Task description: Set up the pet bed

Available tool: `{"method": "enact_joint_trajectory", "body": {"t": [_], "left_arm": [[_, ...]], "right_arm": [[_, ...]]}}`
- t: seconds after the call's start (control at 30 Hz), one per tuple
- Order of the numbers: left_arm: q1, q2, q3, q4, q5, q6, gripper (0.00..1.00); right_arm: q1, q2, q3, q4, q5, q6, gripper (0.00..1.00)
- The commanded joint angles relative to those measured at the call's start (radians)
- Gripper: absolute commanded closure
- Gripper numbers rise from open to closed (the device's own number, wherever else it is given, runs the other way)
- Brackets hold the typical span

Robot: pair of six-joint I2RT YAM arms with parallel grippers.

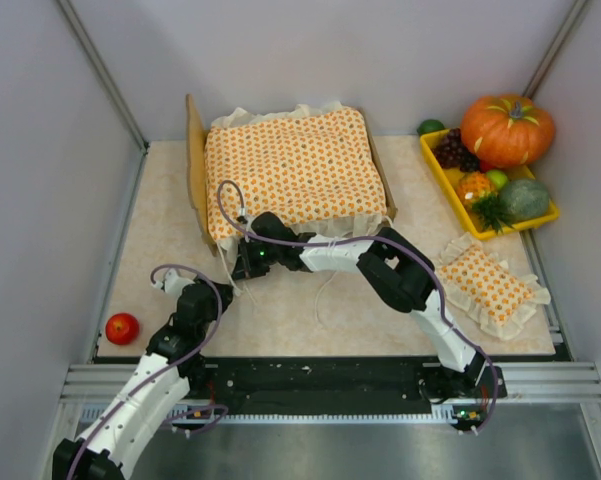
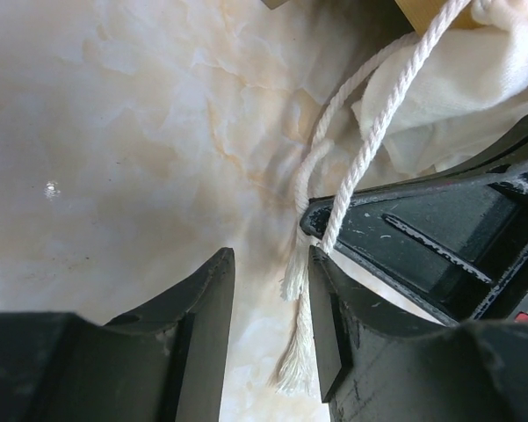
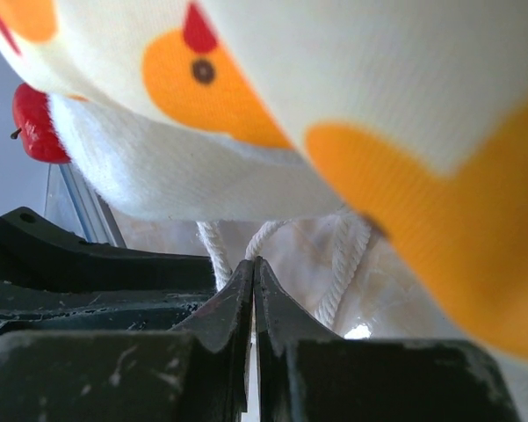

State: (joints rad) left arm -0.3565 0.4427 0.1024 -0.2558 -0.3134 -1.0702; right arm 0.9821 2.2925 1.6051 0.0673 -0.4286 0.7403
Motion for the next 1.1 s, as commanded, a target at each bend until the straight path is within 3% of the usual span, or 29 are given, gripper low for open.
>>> {"method": "enact_joint_trajectory", "body": {"t": [0.0, 0.3, 0.5, 0.77, 1.07], "left_arm": [[-0.002, -0.022, -0.02, 0.068, 0.02, 0.024, 0.56], [-0.002, -0.029, -0.072, 0.185, 0.094, 0.047, 0.65], [-0.002, 0.005, -0.086, 0.248, 0.111, 0.055, 0.59], [-0.002, 0.051, -0.087, 0.308, 0.108, 0.062, 0.63], [-0.002, 0.087, -0.087, 0.326, 0.093, 0.065, 0.82]], "right_arm": [[0.012, 0.035, -0.024, -0.176, -0.038, 0.042, 1.0], [0.012, 0.035, 0.004, -0.169, -0.062, 0.062, 1.0], [0.012, 0.03, 0.004, -0.169, -0.078, 0.065, 1.0], [0.012, 0.022, -0.001, -0.167, -0.098, 0.064, 1.0], [0.012, 0.019, 0.001, -0.167, -0.108, 0.061, 1.0]]}}
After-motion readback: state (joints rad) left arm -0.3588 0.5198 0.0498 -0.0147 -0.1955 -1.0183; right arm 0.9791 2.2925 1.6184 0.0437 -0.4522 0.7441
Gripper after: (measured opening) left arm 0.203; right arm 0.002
